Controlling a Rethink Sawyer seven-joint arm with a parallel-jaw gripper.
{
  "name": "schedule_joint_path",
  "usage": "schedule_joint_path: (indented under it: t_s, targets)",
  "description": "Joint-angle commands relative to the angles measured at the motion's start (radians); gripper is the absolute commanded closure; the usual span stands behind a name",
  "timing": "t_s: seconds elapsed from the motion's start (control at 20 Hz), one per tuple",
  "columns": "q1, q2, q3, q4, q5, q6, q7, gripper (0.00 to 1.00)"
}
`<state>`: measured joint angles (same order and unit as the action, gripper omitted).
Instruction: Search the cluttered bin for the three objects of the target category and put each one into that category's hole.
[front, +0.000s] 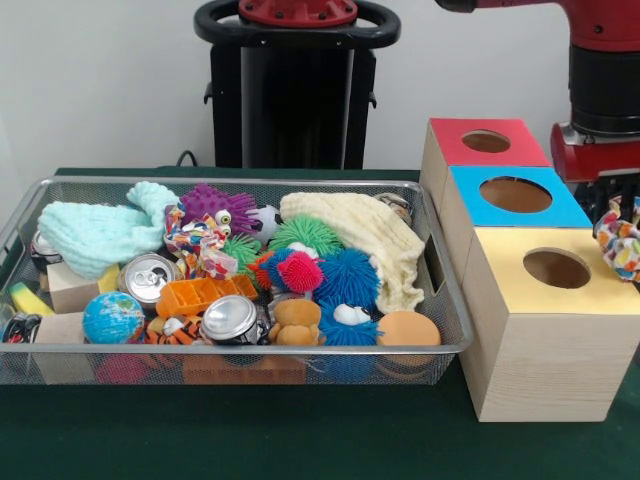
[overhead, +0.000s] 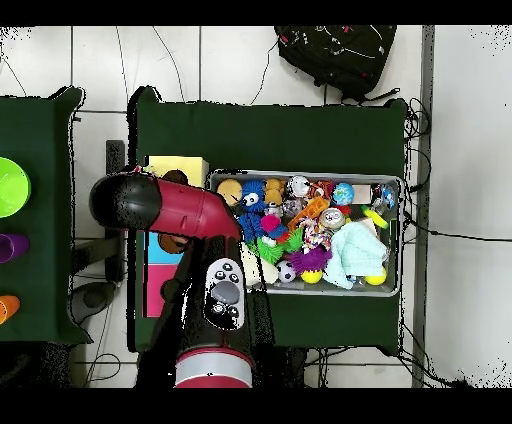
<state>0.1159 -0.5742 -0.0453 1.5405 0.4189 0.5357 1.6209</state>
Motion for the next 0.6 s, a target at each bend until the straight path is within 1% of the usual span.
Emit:
schedule_joint_path:
  t_s: [0.05, 0.6]
  targets:
    - [-0.046, 0.029, 0.015, 0.139, 0.014, 0.079, 0.226, 1.00]
    - [-0.067, 0.022, 0.016, 0.149, 0.003, 0.071, 0.209, 1.00]
